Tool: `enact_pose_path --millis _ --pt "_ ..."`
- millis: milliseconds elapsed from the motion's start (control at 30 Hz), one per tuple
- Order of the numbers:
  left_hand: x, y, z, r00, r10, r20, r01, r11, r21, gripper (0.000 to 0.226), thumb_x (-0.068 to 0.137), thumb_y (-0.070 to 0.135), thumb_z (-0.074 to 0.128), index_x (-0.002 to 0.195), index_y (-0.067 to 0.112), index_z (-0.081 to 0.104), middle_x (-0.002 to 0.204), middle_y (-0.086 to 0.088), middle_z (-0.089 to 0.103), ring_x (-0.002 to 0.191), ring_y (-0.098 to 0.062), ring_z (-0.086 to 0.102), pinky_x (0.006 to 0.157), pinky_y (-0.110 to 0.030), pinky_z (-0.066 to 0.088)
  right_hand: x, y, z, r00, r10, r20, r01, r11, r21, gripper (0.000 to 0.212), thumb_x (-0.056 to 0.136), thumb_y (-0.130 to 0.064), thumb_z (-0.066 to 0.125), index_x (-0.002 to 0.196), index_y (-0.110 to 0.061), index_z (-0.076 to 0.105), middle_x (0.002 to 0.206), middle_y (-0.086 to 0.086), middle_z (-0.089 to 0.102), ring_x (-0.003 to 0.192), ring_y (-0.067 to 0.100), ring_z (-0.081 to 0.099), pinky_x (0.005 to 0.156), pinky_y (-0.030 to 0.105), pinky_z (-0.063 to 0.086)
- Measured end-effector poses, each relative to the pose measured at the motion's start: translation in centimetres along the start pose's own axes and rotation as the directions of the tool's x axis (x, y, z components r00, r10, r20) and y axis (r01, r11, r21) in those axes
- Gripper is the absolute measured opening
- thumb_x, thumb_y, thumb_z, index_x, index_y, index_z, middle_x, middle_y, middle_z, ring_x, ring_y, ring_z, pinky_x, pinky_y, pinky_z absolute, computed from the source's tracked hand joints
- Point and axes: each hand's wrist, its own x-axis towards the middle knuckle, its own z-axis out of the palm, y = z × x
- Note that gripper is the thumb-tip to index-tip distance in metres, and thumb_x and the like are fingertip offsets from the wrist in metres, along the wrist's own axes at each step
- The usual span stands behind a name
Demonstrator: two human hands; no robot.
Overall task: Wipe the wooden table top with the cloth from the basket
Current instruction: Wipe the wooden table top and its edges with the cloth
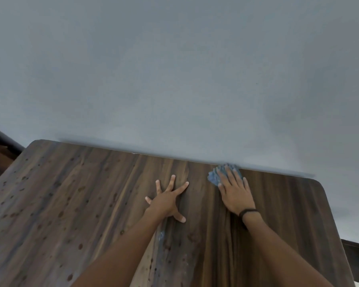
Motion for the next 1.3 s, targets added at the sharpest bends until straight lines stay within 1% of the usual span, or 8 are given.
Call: enact_pose_path --millis 133,333,433,567,733,1033,1233,1300 --pt "0.1 -0.2 0.2 1.000 -0.001 -0.022 0.000 1.000 -0.006 0.129 0.063 0.042 0.091 0.145 0.068 -0.005 0.154 0.023 -0.039 0.142 -0.041 -0.037 0.099 -0.087 0.006 3.3 -1.8 -0.4 0.990 0.136 0.029 -0.138 0.988 0.068 0.056 0.108 -0.037 0.024 0.161 -0.033 0.005 0.169 -0.003 -0.002 0.156 0.020 -0.007 0.124 0.049 -0.001" --pt "0.5 -0.3 0.1 1.000 -0.002 -0.022 0.001 1.000 -0.008 0.129 0.062 0.042 0.092 0.144 0.069 -0.005 0.153 0.023 -0.039 0.142 -0.041 -0.037 0.099 -0.087 0.007 -0.7 -2.6 1.0 0.999 -0.048 0.012 0.048 0.999 -0.002 0.061 0.100 -0.046 0.008 0.161 -0.036 0.011 0.169 -0.008 0.006 0.156 0.019 0.003 0.123 0.049 0.011" --pt "0.5 -0.5 0.2 0.999 0.022 -0.038 -0.022 1.000 0.001 0.130 0.061 0.046 0.091 0.145 0.068 -0.005 0.155 0.023 -0.036 0.143 -0.042 -0.033 0.098 -0.087 0.010 2.0 -4.8 0.3 0.998 0.032 0.063 -0.034 0.999 0.034 0.057 0.106 -0.042 0.017 0.161 -0.036 0.002 0.169 -0.007 -0.008 0.155 0.019 -0.009 0.124 0.048 0.000" --pt "0.2 -0.9 0.8 0.997 0.049 -0.064 -0.049 0.999 -0.001 0.132 0.060 0.052 0.090 0.150 0.060 -0.008 0.158 0.021 -0.034 0.146 -0.040 -0.030 0.102 -0.085 0.010 0.3 -5.9 1.4 0.986 -0.142 0.084 0.144 0.990 -0.013 0.056 0.108 -0.039 0.024 0.161 -0.036 0.005 0.169 -0.010 -0.005 0.155 0.016 -0.007 0.124 0.049 0.003" --pt "-0.2 -3.3 1.2 0.996 0.032 -0.079 -0.034 0.999 -0.030 0.145 0.061 0.051 0.090 0.158 0.029 -0.015 0.161 0.007 -0.031 0.146 -0.040 -0.029 0.116 -0.069 0.007 4.1 -6.4 0.6 0.991 0.083 0.104 -0.094 0.990 0.106 0.055 0.109 -0.039 0.019 0.161 -0.036 0.000 0.168 -0.007 -0.011 0.155 0.018 -0.013 0.124 0.048 -0.003" --pt "-0.9 -4.7 1.3 0.996 -0.021 -0.086 0.018 0.999 -0.036 0.147 0.062 0.044 0.092 0.157 0.029 -0.020 0.160 0.010 -0.032 0.144 -0.038 -0.032 0.118 -0.063 0.010 -8.8 -6.2 2.8 0.976 -0.199 0.084 0.202 0.979 -0.016 0.057 0.104 -0.042 0.017 0.160 -0.034 0.018 0.167 -0.005 0.018 0.155 0.020 0.010 0.122 0.051 0.020" --pt "-1.7 -4.3 1.3 0.992 -0.046 -0.114 0.039 0.997 -0.060 0.147 0.059 0.043 0.093 0.158 0.033 -0.015 0.161 0.013 -0.029 0.146 -0.043 -0.026 0.116 -0.071 0.004 2.7 -7.3 0.7 0.995 0.016 0.095 -0.022 0.998 0.065 0.056 0.109 -0.038 0.021 0.161 -0.034 0.001 0.169 -0.004 -0.009 0.155 0.020 -0.009 0.124 0.050 0.000" --pt "-1.9 -4.5 1.3 0.992 -0.065 -0.106 0.057 0.995 -0.085 0.145 0.059 0.045 0.093 0.157 0.040 -0.014 0.161 0.012 -0.031 0.145 -0.045 -0.028 0.113 -0.075 0.003 2.2 -9.5 1.3 0.990 -0.058 0.130 0.052 0.997 0.049 0.056 0.109 -0.037 0.022 0.161 -0.034 0.002 0.169 -0.005 -0.010 0.155 0.020 -0.010 0.123 0.050 -0.002"
